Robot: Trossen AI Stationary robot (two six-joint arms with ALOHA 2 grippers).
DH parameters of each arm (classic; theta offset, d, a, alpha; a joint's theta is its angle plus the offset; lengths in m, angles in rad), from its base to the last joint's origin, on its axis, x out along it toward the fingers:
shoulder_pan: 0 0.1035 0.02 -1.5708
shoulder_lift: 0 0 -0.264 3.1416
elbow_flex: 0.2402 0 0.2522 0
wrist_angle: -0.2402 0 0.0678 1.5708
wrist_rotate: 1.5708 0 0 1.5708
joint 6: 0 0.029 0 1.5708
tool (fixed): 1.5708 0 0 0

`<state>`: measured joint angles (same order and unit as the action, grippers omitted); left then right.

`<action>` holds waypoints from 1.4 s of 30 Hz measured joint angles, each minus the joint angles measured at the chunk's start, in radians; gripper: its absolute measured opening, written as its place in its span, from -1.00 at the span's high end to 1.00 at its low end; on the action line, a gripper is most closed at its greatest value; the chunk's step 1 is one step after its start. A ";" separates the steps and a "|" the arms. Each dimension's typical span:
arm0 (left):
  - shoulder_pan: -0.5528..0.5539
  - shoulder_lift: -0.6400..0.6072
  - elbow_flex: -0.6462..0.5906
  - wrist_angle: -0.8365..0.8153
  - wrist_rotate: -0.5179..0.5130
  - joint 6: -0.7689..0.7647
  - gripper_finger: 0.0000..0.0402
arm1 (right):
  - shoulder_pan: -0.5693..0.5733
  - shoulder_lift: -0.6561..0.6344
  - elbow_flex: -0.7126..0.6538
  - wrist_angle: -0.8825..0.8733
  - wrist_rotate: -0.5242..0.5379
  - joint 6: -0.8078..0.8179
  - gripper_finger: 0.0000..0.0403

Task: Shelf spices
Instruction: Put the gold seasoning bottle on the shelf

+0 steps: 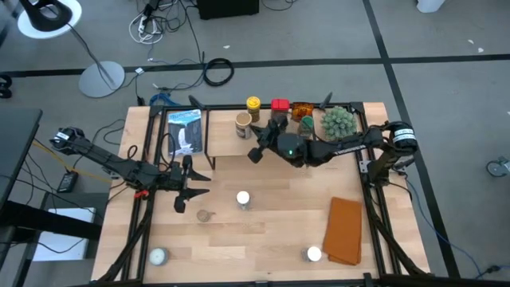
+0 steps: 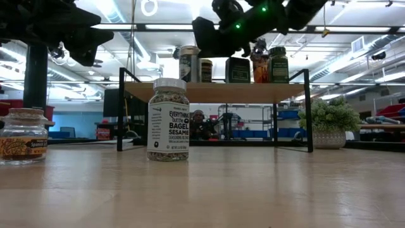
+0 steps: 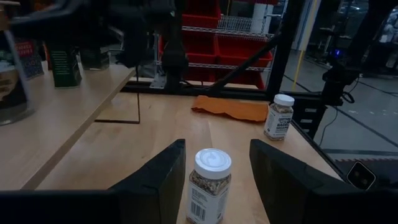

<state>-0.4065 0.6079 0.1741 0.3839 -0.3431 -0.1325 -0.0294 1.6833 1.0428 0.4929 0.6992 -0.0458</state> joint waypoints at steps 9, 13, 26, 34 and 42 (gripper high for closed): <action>0.000 0.000 0.000 0.001 0.000 -0.005 0.08 | -0.009 0.000 0.068 -0.064 -0.039 -0.040 1.00; 0.000 0.000 0.000 0.009 0.000 -0.019 0.08 | 0.029 0.000 0.114 -0.108 -0.040 -0.083 1.00; 0.003 0.010 0.062 0.078 -0.045 0.000 0.09 | 0.298 -0.209 0.065 -0.480 0.163 0.118 1.00; 0.130 0.092 0.384 -0.302 -0.074 0.135 0.16 | 0.605 -0.321 -0.160 -0.486 0.485 0.443 1.00; 0.369 0.358 0.799 -0.632 0.153 0.236 0.23 | 0.729 -0.270 -0.197 -0.480 0.567 0.568 1.00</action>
<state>-0.0375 0.9663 0.9731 -0.2485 -0.1906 0.1032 0.6995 1.4130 0.8463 0.0127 1.2667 0.5223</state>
